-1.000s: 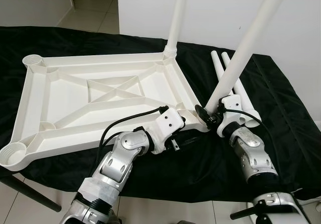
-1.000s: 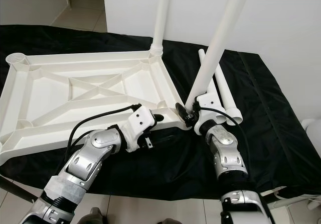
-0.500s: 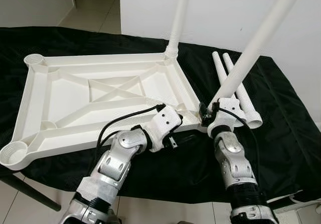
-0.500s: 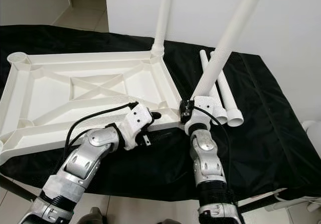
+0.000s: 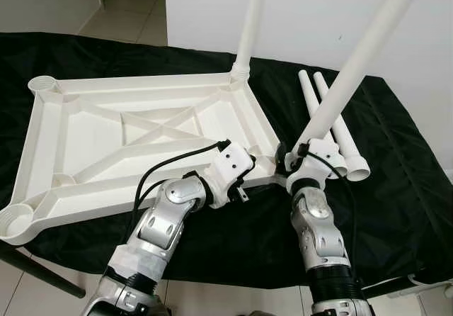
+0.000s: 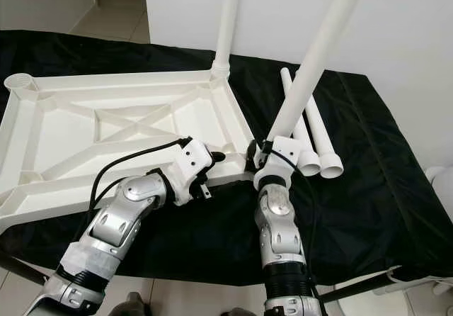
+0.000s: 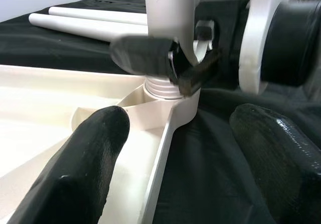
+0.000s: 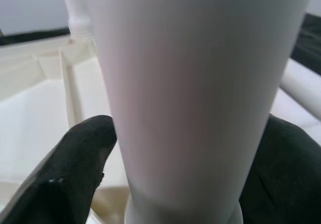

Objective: Building children table

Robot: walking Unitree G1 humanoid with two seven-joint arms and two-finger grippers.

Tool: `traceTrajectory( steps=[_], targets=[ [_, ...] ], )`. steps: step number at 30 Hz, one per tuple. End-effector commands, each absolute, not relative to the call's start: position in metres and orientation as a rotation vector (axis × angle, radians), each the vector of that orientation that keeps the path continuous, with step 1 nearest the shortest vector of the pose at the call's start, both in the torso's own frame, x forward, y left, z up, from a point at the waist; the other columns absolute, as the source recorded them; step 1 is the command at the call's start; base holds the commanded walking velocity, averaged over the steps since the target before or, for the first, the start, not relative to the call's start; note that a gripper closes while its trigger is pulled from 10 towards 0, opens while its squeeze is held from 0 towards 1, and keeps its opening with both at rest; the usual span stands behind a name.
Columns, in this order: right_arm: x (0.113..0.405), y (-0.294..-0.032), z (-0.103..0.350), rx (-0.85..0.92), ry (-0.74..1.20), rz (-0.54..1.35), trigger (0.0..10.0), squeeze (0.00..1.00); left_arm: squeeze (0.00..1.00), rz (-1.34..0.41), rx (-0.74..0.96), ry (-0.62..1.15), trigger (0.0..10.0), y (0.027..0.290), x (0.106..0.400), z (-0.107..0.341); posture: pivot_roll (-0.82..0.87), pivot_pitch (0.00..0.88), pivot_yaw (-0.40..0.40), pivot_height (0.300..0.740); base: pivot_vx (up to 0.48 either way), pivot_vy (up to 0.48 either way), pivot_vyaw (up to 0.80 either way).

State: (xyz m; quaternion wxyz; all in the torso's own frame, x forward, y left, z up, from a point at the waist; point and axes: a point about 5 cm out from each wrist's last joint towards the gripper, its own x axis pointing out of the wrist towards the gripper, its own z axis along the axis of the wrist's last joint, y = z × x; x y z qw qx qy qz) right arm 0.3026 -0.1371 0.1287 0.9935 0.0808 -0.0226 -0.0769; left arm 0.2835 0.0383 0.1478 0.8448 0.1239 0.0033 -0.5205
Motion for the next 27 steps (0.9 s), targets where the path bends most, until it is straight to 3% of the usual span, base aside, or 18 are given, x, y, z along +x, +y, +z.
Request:
traceTrajectory(
  steps=[1, 6, 7, 8, 14, 24, 27],
  targets=[
    [0.296, -0.141, 0.127, 0.17, -0.057, -0.164, 10.0, 1.0, 0.0, -0.984, 0.267, 0.004, 10.0, 0.041, 0.292, 0.149, 0.08, 0.0, -0.101, 0.74, 0.0, 0.0, 0.0],
    [0.289, -0.144, 0.133, 0.153, -0.11, -0.161, 10.0, 1.0, 0.0, -0.936, 0.257, 0.02, 10.0, 0.049, 0.3, 0.15, 0.08, 0.0, -0.104, 0.74, 0.0, 0.0, 0.0],
    [0.285, -0.144, 0.133, 0.147, -0.115, -0.151, 10.0, 0.82, 0.0, -0.929, 0.26, 0.022, 10.0, 0.051, 0.301, 0.15, 0.08, 0.002, -0.105, 0.74, 0.0, 0.0, 0.0],
    [0.283, -0.145, 0.133, 0.144, -0.115, -0.145, 10.0, 0.0, 0.0, -0.927, 0.264, 0.022, 10.0, 0.052, 0.301, 0.15, 0.08, 0.002, -0.105, 0.74, 0.0, 0.0, 0.0],
    [0.271, -0.147, 0.129, 0.145, -0.123, -0.096, 10.0, 0.0, 0.0, -0.922, 0.258, 0.025, 10.0, 0.056, 0.3, 0.15, 0.07, 0.011, -0.101, 0.74, 0.0, 0.0, 0.0],
    [0.239, -0.152, 0.124, 0.125, -0.145, -0.058, 10.0, 0.0, 0.0, -1.082, 0.186, 0.015, 10.0, 0.071, 0.278, 0.155, 0.06, 0.029, -0.083, 0.74, 0.0, 0.0, 0.0],
    [0.236, -0.153, 0.12, 0.12, -0.136, -0.046, 10.0, 0.0, 0.0, -1.037, 0.193, 0.015, 10.0, 0.072, 0.281, 0.154, 0.06, 0.03, -0.082, 0.74, 0.0, 0.0, 0.0]
  ],
)
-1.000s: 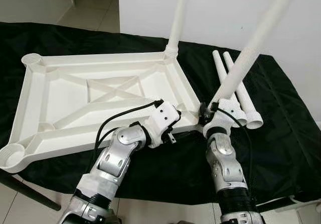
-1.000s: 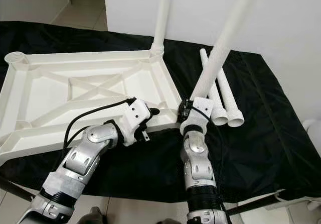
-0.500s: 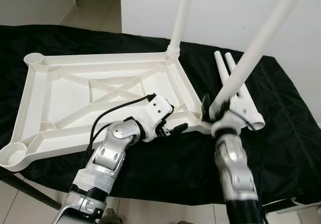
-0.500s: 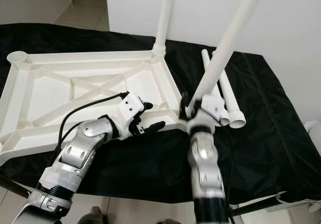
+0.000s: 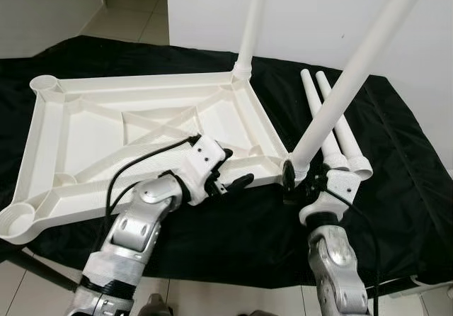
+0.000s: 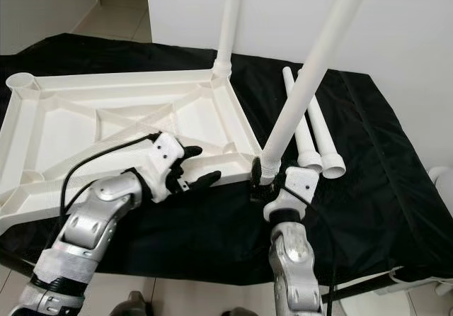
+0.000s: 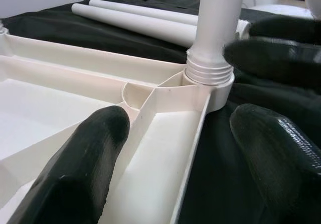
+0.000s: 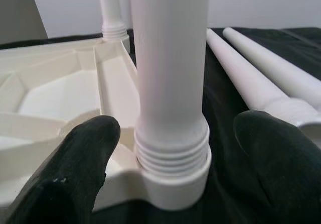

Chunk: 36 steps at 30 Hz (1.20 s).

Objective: Building children table

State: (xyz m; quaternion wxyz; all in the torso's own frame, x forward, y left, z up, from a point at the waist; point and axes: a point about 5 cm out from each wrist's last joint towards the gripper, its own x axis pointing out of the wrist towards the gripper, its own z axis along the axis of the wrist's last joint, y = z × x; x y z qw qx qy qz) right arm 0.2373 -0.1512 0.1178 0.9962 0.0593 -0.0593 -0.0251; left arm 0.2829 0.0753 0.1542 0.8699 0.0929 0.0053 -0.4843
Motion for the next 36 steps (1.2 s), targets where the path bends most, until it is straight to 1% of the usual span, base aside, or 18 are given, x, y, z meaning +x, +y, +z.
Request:
traceTrajectory(
  steps=[1, 6, 10, 15, 17, 19, 22, 24, 27, 29, 30, 34, 36],
  targets=[
    [0.236, -0.153, 0.12, 0.12, -0.136, -0.046, 10.0, 0.0, 0.0, -1.037, 0.193, 0.015, 10.0, 0.072, 0.281, 0.154, 0.06, 0.03, -0.082, 0.74, 0.0, 0.0, 0.0],
    [0.232, -0.151, 0.117, 0.09, -0.127, -0.01, 10.0, 0.0, 0.0, -0.99, 0.151, 0.029, 10.0, 0.074, 0.283, 0.154, 0.06, 0.027, -0.071, 0.74, 0.0, 0.0, 0.0],
    [0.232, -0.15, 0.114, 0.067, -0.123, 0.003, 10.0, 0.0, 0.0, -0.97, 0.149, 0.026, 10.0, 0.076, 0.282, 0.154, 0.07, 0.025, -0.068, 0.74, 0.0, 0.0, 0.0],
    [0.233, -0.148, 0.113, 0.06, -0.122, 0.016, 10.0, 0.0, 0.0, -0.89, 0.152, 0.037, 10.0, 0.082, 0.288, 0.154, 0.09, 0.021, -0.069, 0.74, 0.0, 0.0, 0.0],
    [0.233, -0.148, 0.113, 0.058, -0.122, 0.022, 10.0, 0.0, 0.0, -0.889, 0.149, 0.041, 10.0, 0.084, 0.288, 0.154, 0.09, 0.019, -0.069, 0.74, 0.0, 0.0, 0.0],
    [0.234, -0.149, 0.112, 0.048, -0.123, 0.028, 10.0, 0.0, 0.0, -0.961, 0.115, 0.066, 10.0, 0.088, 0.279, 0.151, 0.09, 0.02, -0.07, 0.74, 0.0, 0.0, 0.0],
    [0.234, -0.15, 0.112, 0.044, -0.122, 0.028, 10.0, 0.0, 0.0, -0.999, 0.112, 0.077, 10.0, 0.09, 0.274, 0.149, 0.09, 0.02, -0.072, 0.74, 0.0, 0.0, 0.0],
    [0.234, -0.151, 0.112, 0.04, -0.123, 0.029, 10.0, 0.0, 0.0, -1.067, 0.146, 0.064, 10.0, 0.098, 0.266, 0.147, 0.09, 0.021, -0.072, 0.74, 0.0, 0.0, 0.0],
    [0.235, -0.151, 0.112, 0.039, -0.123, 0.03, 10.0, 0.0, 0.0, -1.08, 0.155, 0.078, 10.0, 0.102, 0.265, 0.146, 0.09, 0.021, -0.075, 0.74, 0.0, 0.0, 0.0],
    [0.236, -0.151, 0.112, 0.034, -0.124, 0.034, 10.0, 0.0, 0.0, -1.107, 0.223, 0.102, 10.0, 0.116, 0.268, 0.146, 0.09, 0.019, -0.073, 0.74, 0.0, 0.0, 0.0],
    [0.236, -0.151, 0.112, 0.034, -0.124, 0.034, 10.0, 0.0, 0.0, -1.107, 0.223, 0.102, 10.0, 0.116, 0.268, 0.146, 0.09, 0.019, -0.073, 0.74, 0.0, 0.0, 0.0],
    [0.238, -0.151, 0.112, 0.03, -0.128, 0.034, 10.0, 0.0, 0.0, -1.019, 0.274, 0.092, 10.0, 0.128, 0.284, 0.15, 0.09, 0.017, -0.067, 0.74, 0.0, 0.0, 0.0],
    [0.24, -0.152, 0.112, 0.029, -0.133, 0.028, 10.0, 0.0, 0.0, -0.952, 0.344, 0.081, 10.0, 0.135, 0.295, 0.151, 0.09, 0.016, -0.063, 0.74, 0.0, 0.0, 0.0]
  ],
)
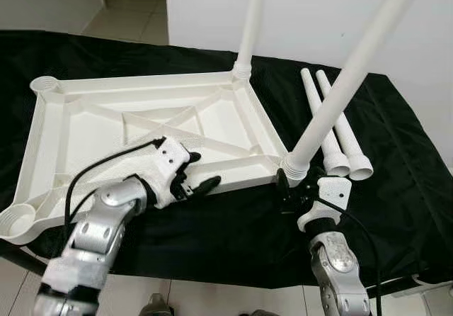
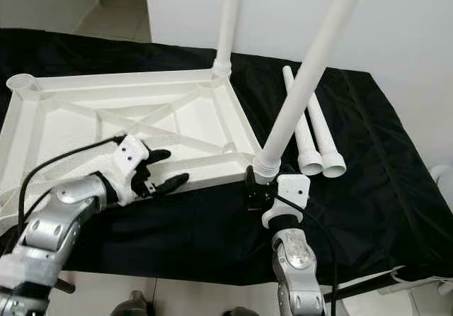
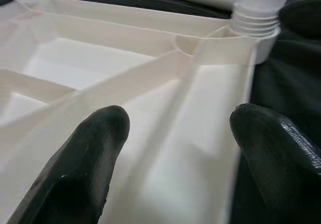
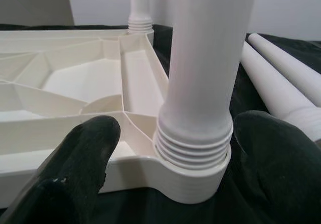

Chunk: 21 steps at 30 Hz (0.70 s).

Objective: Building children table

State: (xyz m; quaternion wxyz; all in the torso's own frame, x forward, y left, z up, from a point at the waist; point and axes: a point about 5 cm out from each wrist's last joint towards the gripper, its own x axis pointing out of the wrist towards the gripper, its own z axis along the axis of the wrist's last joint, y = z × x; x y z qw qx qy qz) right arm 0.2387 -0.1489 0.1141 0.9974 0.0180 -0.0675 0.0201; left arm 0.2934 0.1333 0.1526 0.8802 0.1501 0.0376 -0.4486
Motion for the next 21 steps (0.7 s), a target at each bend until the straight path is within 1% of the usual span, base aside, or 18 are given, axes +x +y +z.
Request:
traceTrajectory(
  steps=[1, 5, 8, 14, 19, 21],
  targets=[
    [0.241, -0.152, 0.113, 0.027, -0.135, 0.026, 10.0, 0.0, 0.0, -0.903, 0.372, 0.082, 10.0, 0.137, 0.301, 0.151, 0.08, 0.017, -0.062, 0.74, 0.0, 0.0, 0.0],
    [0.243, -0.154, 0.115, 0.018, -0.143, 0.021, 10.0, 0.0, 0.0, -0.808, 0.397, 0.1, 10.0, 0.14, 0.314, 0.149, 0.08, 0.023, -0.059, 0.74, 0.0, 0.0, 0.0],
    [0.244, -0.156, 0.116, 0.015, -0.149, 0.017, 10.0, 0.0, 0.0, -0.787, 0.411, 0.106, 10.0, 0.14, 0.319, 0.149, 0.07, 0.024, -0.058, 0.74, 0.0, 0.0, 0.0],
    [0.246, -0.157, 0.117, 0.011, -0.156, 0.014, 10.0, 0.0, 0.0, -0.819, 0.424, 0.122, 10.0, 0.136, 0.32, 0.145, 0.07, 0.027, -0.055, 0.74, 0.0, 0.0, 0.0],
    [0.247, -0.156, 0.117, 0.009, -0.159, 0.012, 10.0, 0.0, 0.0, -0.841, 0.463, 0.219, 10.0, 0.136, 0.322, 0.132, 0.08, 0.029, -0.054, 0.74, 0.0, 0.0, 0.0],
    [0.247, -0.156, 0.117, 0.009, -0.159, 0.012, 10.0, 0.0, 0.0, -0.841, 0.463, 0.219, 10.0, 0.136, 0.322, 0.132, 0.08, 0.029, -0.054, 0.74, 0.0, 0.0, 0.0]
  ],
)
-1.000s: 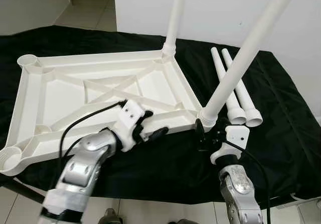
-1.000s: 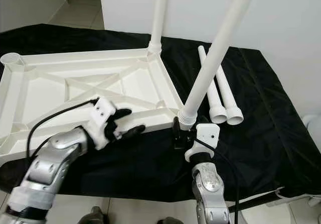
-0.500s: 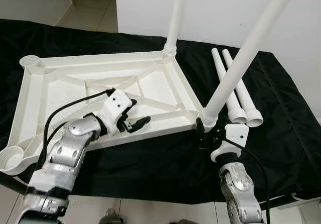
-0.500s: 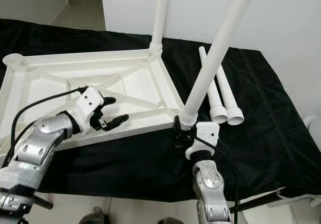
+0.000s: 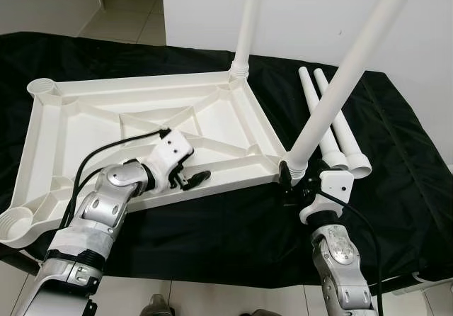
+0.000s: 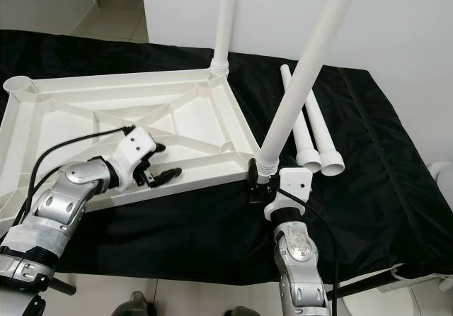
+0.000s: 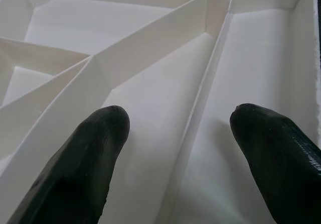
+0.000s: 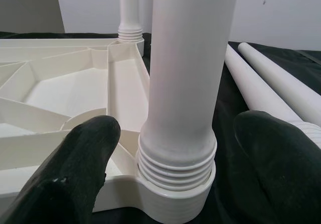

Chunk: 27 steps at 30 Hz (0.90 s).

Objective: Building children table

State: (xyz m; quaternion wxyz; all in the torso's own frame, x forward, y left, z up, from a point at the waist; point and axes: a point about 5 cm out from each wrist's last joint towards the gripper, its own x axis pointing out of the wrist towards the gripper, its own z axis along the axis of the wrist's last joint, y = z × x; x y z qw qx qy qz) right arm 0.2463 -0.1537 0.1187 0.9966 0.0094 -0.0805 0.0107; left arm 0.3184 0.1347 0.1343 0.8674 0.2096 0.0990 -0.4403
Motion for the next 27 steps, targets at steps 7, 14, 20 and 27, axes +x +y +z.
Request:
traceTrajectory(
  steps=[7, 14, 20, 27],
  targets=[
    [0.248, -0.154, 0.117, 0.011, -0.159, 0.018, 10.0, 0.0, 0.0, -0.762, 0.482, 0.31, 10.0, 0.143, 0.334, 0.122, 0.08, 0.032, -0.053, 0.74, 0.0, 0.0, 0.0],
    [0.248, -0.154, 0.117, 0.008, -0.163, 0.014, 10.0, 0.0, 0.0, -0.661, 0.484, 0.339, 10.0, 0.149, 0.347, 0.122, 0.07, 0.031, -0.048, 0.74, 0.0, 0.0, 0.0],
    [0.247, -0.154, 0.117, 0.007, -0.165, 0.007, 10.0, 0.0, 0.0, -0.645, 0.469, 0.336, 10.0, 0.15, 0.351, 0.124, 0.07, 0.034, -0.046, 0.74, 0.0, 0.0, 0.0],
    [0.247, -0.154, 0.118, 0.004, -0.167, 0.007, 10.0, 0.0, 0.0, -0.638, 0.473, 0.341, 10.0, 0.153, 0.355, 0.126, 0.06, 0.036, -0.048, 0.74, 0.0, 0.0, 0.0]
  ],
)
